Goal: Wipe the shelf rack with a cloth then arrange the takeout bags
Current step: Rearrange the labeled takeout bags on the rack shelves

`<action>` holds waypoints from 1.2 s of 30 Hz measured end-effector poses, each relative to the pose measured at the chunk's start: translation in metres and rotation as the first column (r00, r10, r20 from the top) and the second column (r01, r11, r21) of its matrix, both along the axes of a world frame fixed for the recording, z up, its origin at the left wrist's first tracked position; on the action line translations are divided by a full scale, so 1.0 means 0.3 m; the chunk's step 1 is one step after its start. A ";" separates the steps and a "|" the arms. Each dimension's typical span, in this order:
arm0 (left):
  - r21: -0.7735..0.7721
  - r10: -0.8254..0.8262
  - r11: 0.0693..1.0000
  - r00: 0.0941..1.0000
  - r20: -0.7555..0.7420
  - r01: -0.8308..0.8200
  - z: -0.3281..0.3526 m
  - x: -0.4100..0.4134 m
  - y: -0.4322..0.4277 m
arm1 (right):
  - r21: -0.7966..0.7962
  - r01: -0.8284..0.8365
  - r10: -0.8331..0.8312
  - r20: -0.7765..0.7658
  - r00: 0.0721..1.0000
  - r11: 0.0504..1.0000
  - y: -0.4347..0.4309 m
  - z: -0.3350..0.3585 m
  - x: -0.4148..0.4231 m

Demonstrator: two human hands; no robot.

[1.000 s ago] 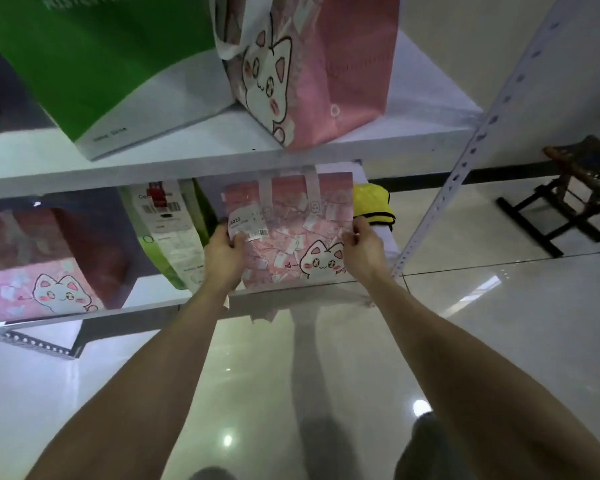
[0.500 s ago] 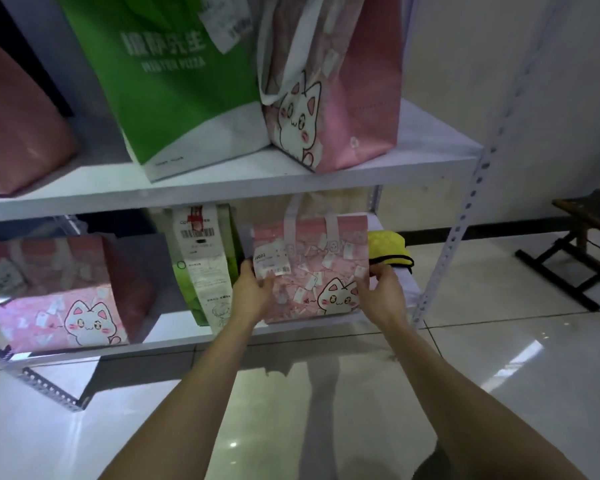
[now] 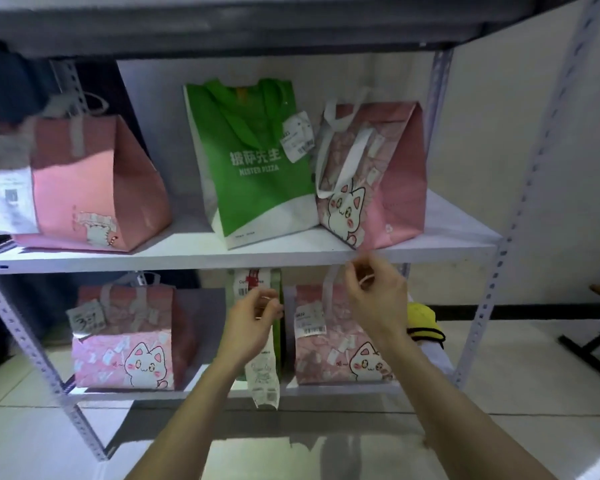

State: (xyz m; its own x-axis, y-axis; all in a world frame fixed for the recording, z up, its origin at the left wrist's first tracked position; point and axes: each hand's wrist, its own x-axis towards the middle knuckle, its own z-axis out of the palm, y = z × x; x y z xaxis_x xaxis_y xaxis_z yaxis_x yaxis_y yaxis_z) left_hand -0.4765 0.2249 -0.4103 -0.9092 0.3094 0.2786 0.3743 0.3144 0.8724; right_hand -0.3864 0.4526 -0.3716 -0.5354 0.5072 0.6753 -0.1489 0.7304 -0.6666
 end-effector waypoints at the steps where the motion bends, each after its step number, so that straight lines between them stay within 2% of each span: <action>1: 0.034 -0.010 0.999 0.999 -0.033 0.011 0.044 -0.005 -0.004 | -0.011 -0.013 0.012 -0.032 0.999 1.000 -0.001 0.045 -0.011; 3: 0.101 -0.013 0.995 0.996 -0.083 0.022 0.126 -0.010 -0.003 | -0.026 0.008 -0.011 -0.101 0.995 1.000 0.003 0.122 -0.026; 5: 0.135 -0.006 0.991 0.993 -0.121 0.023 0.194 -0.010 0.011 | -0.036 0.097 -0.100 -0.117 0.988 0.995 0.015 0.188 -0.039; 7: 0.135 -0.010 0.990 0.989 -0.150 0.030 0.251 -0.009 0.040 | -0.038 0.179 -0.181 -0.056 0.982 0.983 0.037 0.240 -0.056; 9: 0.123 -0.008 0.992 0.982 -0.190 0.032 0.298 -0.009 0.078 | -0.017 0.210 -0.208 0.073 0.975 0.978 0.062 0.281 -0.073; 11: 0.091 -0.011 0.995 0.968 -0.251 0.035 0.329 -0.014 0.113 | 0.039 0.212 -0.216 0.137 0.967 0.976 0.085 0.305 -0.085; 15: -0.091 -0.061 0.995 0.934 -0.352 0.030 0.369 -0.049 0.150 | 0.059 0.252 -0.258 0.112 0.960 0.966 0.140 0.323 -0.080; 18: -0.189 -0.027 0.981 0.943 -0.331 -0.038 0.399 -0.098 0.141 | 0.006 0.273 -0.271 0.117 0.955 0.962 0.191 0.324 -0.065; 23: -0.156 0.110 0.975 0.955 -0.276 -0.157 0.405 -0.171 0.079 | -0.104 0.258 -0.244 0.135 0.960 0.961 0.278 0.316 -0.055; 27: -0.143 0.143 0.972 0.954 -0.263 -0.186 0.389 -0.198 0.035 | -0.199 0.236 -0.207 0.157 0.966 0.951 0.320 0.327 -0.060; 31: -0.114 0.198 0.965 0.938 -0.283 -0.238 0.378 -0.209 -0.003 | -0.215 0.307 -0.292 0.100 0.951 0.927 0.276 0.322 -0.065; 34: -0.052 0.275 0.951 0.911 -0.309 -0.304 0.375 -0.211 -0.030 | -0.129 0.390 -0.403 -0.095 0.910 0.912 0.203 0.316 -0.062; 36: 0.011 0.353 0.929 0.873 -0.337 -0.371 0.378 -0.214 -0.052 | -0.021 0.300 -0.296 -0.232 0.926 0.954 0.142 0.320 -0.076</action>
State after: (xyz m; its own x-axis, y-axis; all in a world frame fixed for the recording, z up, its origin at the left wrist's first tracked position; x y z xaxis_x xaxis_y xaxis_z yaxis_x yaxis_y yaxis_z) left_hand -0.5407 0.2094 -0.2970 -0.8202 -0.0012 0.5720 0.4864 0.5248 0.6986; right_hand -0.4092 0.4952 -0.2756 -0.1901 0.6086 0.7704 -0.0712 0.7741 -0.6291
